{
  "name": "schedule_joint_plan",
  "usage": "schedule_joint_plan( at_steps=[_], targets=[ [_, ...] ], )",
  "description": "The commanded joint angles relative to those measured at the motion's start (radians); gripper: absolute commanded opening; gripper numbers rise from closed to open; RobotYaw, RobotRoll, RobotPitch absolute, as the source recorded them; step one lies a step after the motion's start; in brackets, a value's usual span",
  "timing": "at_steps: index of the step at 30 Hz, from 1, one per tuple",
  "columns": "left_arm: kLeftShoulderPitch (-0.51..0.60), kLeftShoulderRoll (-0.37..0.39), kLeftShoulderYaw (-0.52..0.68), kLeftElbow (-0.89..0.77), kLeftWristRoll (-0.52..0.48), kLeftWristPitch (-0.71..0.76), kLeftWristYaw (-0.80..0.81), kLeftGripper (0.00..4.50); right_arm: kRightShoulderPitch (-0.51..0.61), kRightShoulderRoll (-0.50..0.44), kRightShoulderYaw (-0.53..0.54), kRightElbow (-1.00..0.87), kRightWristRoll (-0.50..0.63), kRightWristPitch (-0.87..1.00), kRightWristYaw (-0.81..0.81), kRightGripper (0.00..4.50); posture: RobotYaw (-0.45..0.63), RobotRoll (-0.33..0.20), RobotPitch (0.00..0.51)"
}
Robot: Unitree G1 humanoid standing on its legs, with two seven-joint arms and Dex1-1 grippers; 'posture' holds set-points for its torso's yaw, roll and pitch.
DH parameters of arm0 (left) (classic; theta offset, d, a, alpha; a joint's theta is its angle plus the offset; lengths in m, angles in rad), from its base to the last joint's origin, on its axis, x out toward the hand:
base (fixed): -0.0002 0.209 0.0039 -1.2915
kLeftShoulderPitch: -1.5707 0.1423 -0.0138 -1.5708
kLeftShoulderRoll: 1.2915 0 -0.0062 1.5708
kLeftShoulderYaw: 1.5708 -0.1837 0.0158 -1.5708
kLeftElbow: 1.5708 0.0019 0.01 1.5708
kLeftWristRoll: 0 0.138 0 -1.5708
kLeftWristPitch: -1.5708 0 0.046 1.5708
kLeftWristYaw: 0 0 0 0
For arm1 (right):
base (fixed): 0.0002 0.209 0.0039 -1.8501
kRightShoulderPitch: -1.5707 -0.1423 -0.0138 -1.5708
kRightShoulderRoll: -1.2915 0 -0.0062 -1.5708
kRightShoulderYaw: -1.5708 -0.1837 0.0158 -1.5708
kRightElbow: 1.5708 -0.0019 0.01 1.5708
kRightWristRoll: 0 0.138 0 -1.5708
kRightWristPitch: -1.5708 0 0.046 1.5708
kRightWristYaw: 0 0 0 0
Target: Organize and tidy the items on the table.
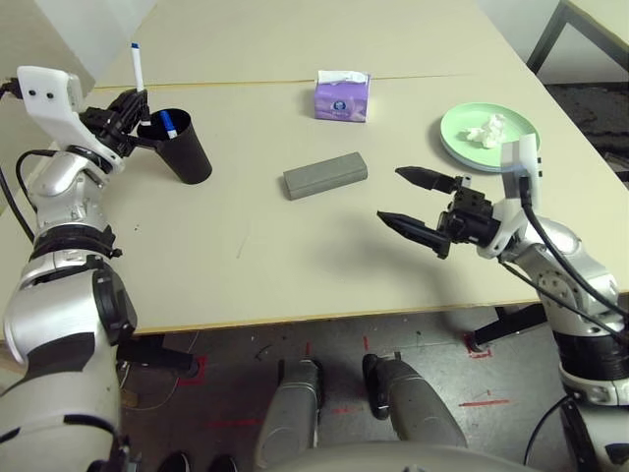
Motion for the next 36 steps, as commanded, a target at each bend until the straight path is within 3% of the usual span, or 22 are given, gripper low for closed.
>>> schedule_joint_plan(
  at_steps=[1,9,16,23,29,36],
  targets=[
    [0.015,-0.009,0.011,0.012,-0.004,-0.021,-0.018,1.69,0.009,-0.004,-0.011,-0.025,0.015,0.010,-0.005,4.50,-0.11,0.000,0.187],
    [0.016,-0.003,0.027,0.005,-0.014,-0.029,-0.037,4.44,0.000,-0.002,-0.009,-0.015,0.014,0.008,-0.005,4.50,-0.11,0.000,0.183],
    [0.012,0.007,0.041,-0.009,-0.032,0.009,-0.092,4.47,-0.008,0.001,-0.006,-0.001,0.010,0.001,0.002,4.50,-0.10,0.000,0.186],
    [0.052,0.094,0.075,-0.071,-0.107,0.165,-0.290,4.47,0.022,-0.025,-0.012,0.033,0.002,-0.026,0.059,4.50,-0.09,0.000,0.194],
    [0.254,0.175,0.172,-0.284,-0.235,0.318,-0.391,4.47,-0.020,-0.011,-0.066,0.061,0.021,-0.027,0.022,4.50,-0.06,0.000,0.202],
    [0.476,0.210,0.352,-0.451,-0.331,0.362,-0.278,4.47,-0.102,-0.047,-0.210,0.125,0.007,0.006,-0.142,4.50,-0.03,0.000,0.201]
  ],
)
